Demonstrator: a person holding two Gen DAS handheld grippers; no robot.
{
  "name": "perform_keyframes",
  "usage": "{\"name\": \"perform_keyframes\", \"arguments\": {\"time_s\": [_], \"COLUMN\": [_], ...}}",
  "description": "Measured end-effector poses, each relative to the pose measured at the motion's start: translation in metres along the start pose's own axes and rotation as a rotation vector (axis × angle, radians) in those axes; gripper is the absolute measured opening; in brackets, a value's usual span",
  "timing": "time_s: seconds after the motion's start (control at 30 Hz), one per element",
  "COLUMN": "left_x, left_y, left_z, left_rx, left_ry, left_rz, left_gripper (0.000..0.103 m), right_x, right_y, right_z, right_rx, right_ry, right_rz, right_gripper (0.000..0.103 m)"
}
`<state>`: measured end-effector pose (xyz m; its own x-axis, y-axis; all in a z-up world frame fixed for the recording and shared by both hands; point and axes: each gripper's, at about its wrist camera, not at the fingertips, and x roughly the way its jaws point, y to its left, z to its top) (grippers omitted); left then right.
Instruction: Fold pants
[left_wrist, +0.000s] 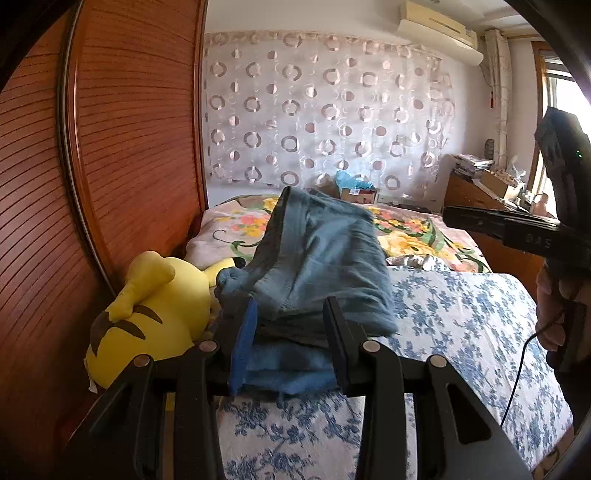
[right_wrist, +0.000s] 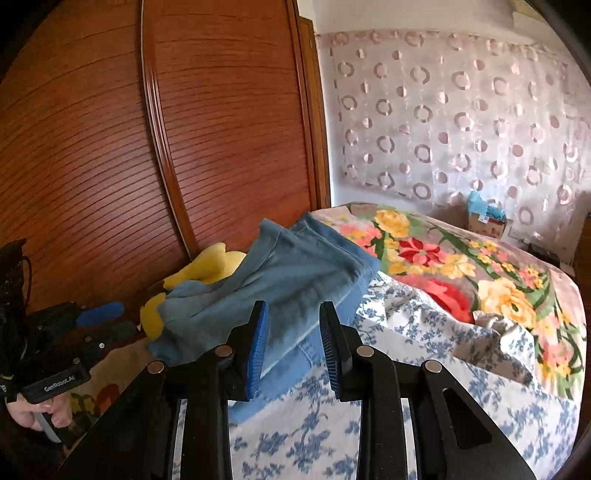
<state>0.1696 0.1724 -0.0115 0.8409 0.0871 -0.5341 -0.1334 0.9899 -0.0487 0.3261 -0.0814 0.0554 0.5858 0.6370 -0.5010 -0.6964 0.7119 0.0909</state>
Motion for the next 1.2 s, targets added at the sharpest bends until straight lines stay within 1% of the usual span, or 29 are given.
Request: {"name": "perform_keyframes", "arguments": {"time_s": [0.1,0.17,0.23,0.3,0.37,0.6,0.63,0.67,0.77,0.83,0.9,0.97,1.07,1.2], "left_x": [-0.011,-0.017,-0.025,-0.031,-0.036,-0.054,-0.057,-0.062,-0.068,-0.073,-0.077,-0.084,-0.093,-0.099], "left_y": [-0.005,-0.009,-0.012,-0.015,-0.018,-0.027,-0.028,-0.03,-0.032,-0.036,-0.038,-0.042,-0.049,-0.058], "left_z": [-0.002,-0.003,-0.005,-0.006,-0.008,-0.013,-0.014,-0.014,-0.014,-0.016,-0.018,-0.019,-0.023,-0.027], "left_rx": [0.01,0.014,0.022,0.027,0.03,0.056,0.058,0.06,0.068,0.077,0.086,0.094,0.107,0.125], "left_ry": [0.001,-0.007,-0.015,-0.017,-0.019,-0.027,-0.033,-0.046,-0.05,-0.052,-0.055,-0.064,-0.079,-0.076], "left_rz": [-0.018,-0.028,-0.038,-0.053,-0.068,-0.111,-0.112,-0.111,-0.11,-0.121,-0.128,-0.144,-0.161,-0.155], "left_gripper": [0.038,0.05,0.051,0.057,0.072,0.093,0.099,0.102,0.102,0.102,0.102,0.102,0.102,0.102], "right_x": [-0.022,-0.034,-0.044,-0.053,-0.061,-0.082,-0.084,-0.087,-0.095,-0.101,-0.108,-0.114,-0.126,-0.139], "right_y": [0.007,0.012,0.016,0.019,0.023,0.034,0.035,0.036,0.036,0.037,0.039,0.041,0.046,0.05], "right_z": [-0.008,-0.015,-0.02,-0.026,-0.031,-0.045,-0.047,-0.049,-0.053,-0.057,-0.061,-0.065,-0.074,-0.087], "right_rx": [-0.002,0.002,0.007,0.012,0.018,0.028,0.029,0.033,0.04,0.043,0.045,0.05,0.062,0.079], "right_ry": [-0.005,-0.008,-0.011,-0.015,-0.016,-0.026,-0.027,-0.031,-0.041,-0.045,-0.052,-0.056,-0.069,-0.073], "right_rz": [-0.018,-0.026,-0.03,-0.036,-0.043,-0.07,-0.073,-0.079,-0.087,-0.096,-0.109,-0.121,-0.15,-0.189], "right_gripper": [0.029,0.029,0.029,0.029,0.029,0.03,0.03,0.035,0.039,0.045,0.054,0.058,0.069,0.071]}}
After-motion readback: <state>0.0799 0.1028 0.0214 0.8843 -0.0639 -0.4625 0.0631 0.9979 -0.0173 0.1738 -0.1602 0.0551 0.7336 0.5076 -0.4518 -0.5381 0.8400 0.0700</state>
